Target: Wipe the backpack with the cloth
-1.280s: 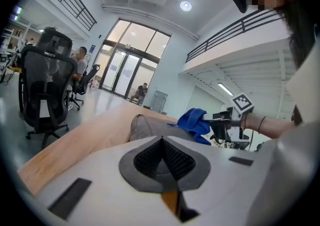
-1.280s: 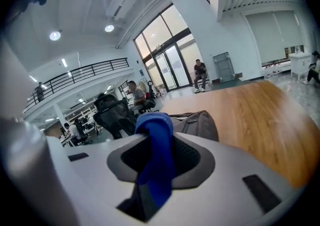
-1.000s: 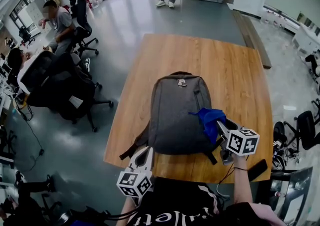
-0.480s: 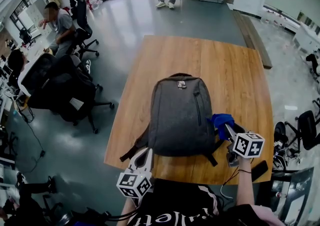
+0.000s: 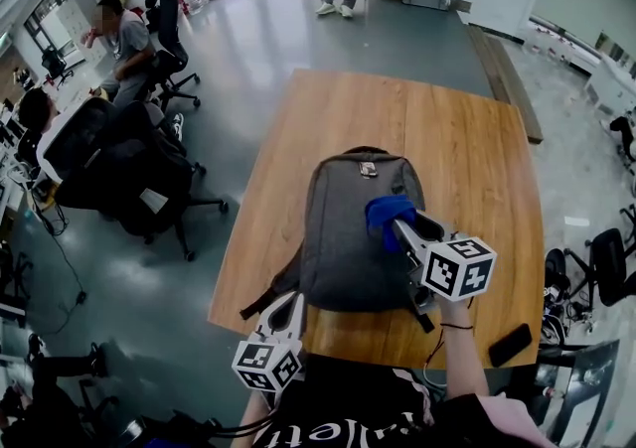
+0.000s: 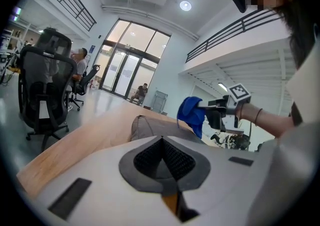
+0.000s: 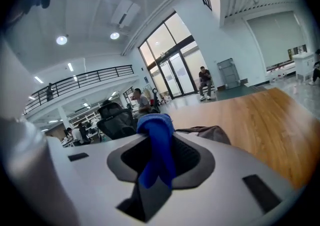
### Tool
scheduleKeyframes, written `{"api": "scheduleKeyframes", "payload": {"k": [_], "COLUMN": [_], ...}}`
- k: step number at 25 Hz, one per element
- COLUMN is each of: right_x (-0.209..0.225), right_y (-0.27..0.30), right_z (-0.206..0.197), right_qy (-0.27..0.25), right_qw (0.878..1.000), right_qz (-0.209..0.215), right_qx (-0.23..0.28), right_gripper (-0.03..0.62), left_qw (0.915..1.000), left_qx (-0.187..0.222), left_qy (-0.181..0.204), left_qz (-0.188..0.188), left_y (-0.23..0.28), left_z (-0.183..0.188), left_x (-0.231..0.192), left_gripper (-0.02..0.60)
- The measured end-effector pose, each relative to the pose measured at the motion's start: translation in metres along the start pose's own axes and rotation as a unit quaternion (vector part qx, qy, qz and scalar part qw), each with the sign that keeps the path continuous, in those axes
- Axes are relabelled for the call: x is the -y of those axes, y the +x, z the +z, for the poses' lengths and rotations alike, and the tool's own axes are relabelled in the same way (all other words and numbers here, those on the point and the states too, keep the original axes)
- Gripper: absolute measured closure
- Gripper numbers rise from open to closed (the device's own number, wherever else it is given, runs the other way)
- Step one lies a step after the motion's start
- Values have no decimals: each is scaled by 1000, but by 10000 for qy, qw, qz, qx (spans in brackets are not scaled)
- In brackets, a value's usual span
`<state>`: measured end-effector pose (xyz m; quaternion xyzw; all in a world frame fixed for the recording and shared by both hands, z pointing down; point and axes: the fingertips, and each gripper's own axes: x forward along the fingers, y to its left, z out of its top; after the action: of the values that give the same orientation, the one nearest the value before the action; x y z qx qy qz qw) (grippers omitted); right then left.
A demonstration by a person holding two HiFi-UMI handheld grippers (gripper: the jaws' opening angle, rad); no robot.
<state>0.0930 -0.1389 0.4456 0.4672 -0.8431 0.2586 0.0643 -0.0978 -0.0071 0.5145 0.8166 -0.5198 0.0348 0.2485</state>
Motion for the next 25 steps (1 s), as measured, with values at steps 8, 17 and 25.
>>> {"api": "scheduleKeyframes", "payload": {"k": [8,17,25], "right_x": [-102,-138,-93], "right_y": [100,166,154], "right_z": [-16,-59,-55], "right_qy": [-433,-443,-287], "right_qw": [9930,9847,9892], "right_qz": [942,1081,713], "right_qx": [-567,-1294,-1247], "right_gripper": [477,477,477], "left_qw": [9999,9996,9998], "left_qx": [34,73,58], "left_qy": [-108,-189,-174], "left_qz": [131,197,77], "left_y": [-7,-16,-13], "left_z": [0,1,1], "left_x": [-21,-35,-33], "left_gripper": [583,583,583]}}
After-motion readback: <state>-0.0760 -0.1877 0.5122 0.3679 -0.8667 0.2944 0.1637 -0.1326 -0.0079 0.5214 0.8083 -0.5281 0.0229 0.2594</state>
